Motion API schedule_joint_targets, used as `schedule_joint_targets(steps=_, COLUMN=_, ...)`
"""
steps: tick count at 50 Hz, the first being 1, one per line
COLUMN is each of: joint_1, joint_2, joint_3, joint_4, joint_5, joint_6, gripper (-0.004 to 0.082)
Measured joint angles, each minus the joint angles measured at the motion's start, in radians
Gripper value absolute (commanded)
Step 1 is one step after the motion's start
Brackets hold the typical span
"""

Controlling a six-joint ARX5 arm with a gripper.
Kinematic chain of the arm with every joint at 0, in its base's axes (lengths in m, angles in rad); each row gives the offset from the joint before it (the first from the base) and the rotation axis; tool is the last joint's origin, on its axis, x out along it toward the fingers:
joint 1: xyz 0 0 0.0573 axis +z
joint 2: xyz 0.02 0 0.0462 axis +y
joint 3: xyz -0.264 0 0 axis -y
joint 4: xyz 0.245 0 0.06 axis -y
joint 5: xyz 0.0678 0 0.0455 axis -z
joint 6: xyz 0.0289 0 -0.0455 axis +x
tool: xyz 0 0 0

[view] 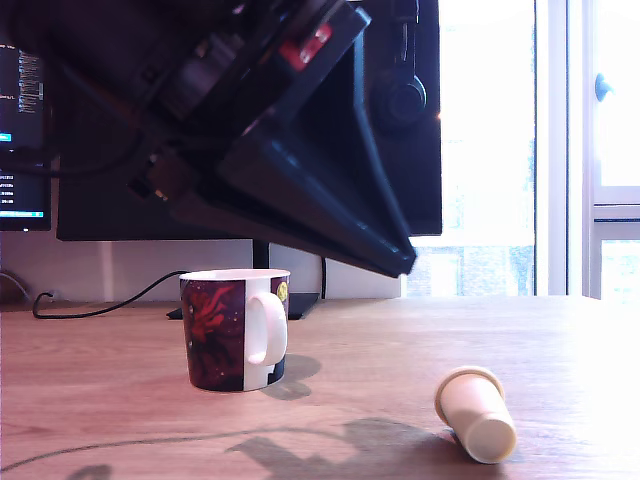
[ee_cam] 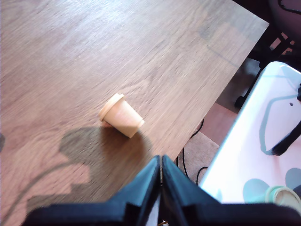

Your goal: Pick up the coffee capsules from the table one by one and drop them inside the nearest coffee cup

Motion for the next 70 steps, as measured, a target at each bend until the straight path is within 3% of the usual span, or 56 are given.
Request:
schedule_joint_targets(steps=1, joint_1=0.000, joint_2=0.000, joint_3=0.000, joint_4=0.002, joint_5=0.000, joint_6=0.000, gripper=0.0714)
schedule_joint_targets(steps=2, joint_1=0.000, joint_2=0.000, joint_3=0.000, joint_4=0.005, joint_5=0.001, joint_6=-0.051, gripper=0.0739)
schedule_joint_targets(steps=4, joint_1=0.000, joint_2=0.000, joint_3=0.000, joint_4=0.013, joint_5=0.003, joint_6=-0.056, gripper=0.0762)
schedule_joint_targets(steps=5, joint_1=0.001, joint_2=0.000, joint_3=-0.001, joint_4=0.018, joint_5=0.003, joint_6=-0.080, gripper=0.0762)
schedule_joint_targets(steps=19, joint_1=0.001, joint_2=0.004, joint_3=-0.003, joint_4=0.142, joint_5=-0.031, joint_6=-0.108, gripper=0.0762)
schedule_joint_targets(steps=20, joint_1=0.001, joint_2=0.006, joint_3=-0.003, joint_4=0.143, joint_5=-0.035, joint_6=-0.145, gripper=0.0762)
schedule_joint_targets(steps=22, joint_1=0.001, joint_2=0.013, joint_3=-0.003, joint_4=0.146, joint_5=-0.041, joint_6=-0.174, gripper=0.0762)
schedule_joint_targets(steps=30, joint_1=0.000, joint_2=0.071, joint_3=-0.003, joint_4=0.190, joint_5=-0.079, joint_6=-0.202, gripper=0.0762)
schedule_joint_targets(steps=34, joint_1=0.000, joint_2=0.100, joint_3=-0.003, joint_4=0.195, joint_5=-0.102, joint_6=-0.246, gripper=0.0762)
schedule_joint_targets(steps=41, joint_1=0.000, joint_2=0.144, joint_3=0.004, joint_4=0.192, joint_5=-0.141, joint_6=-0.254, gripper=0.0761)
schedule_joint_targets(steps=65, joint_1=0.000, joint_2=0.343, joint_3=0.187, joint_4=0.023, joint_5=-0.151, joint_6=-0.349, gripper=0.0759)
schedule_joint_targets(steps=70, joint_1=0.000, joint_2=0.383, joint_3=0.216, joint_4=-0.019, joint_5=-0.151, joint_6=-0.351, gripper=0.0729)
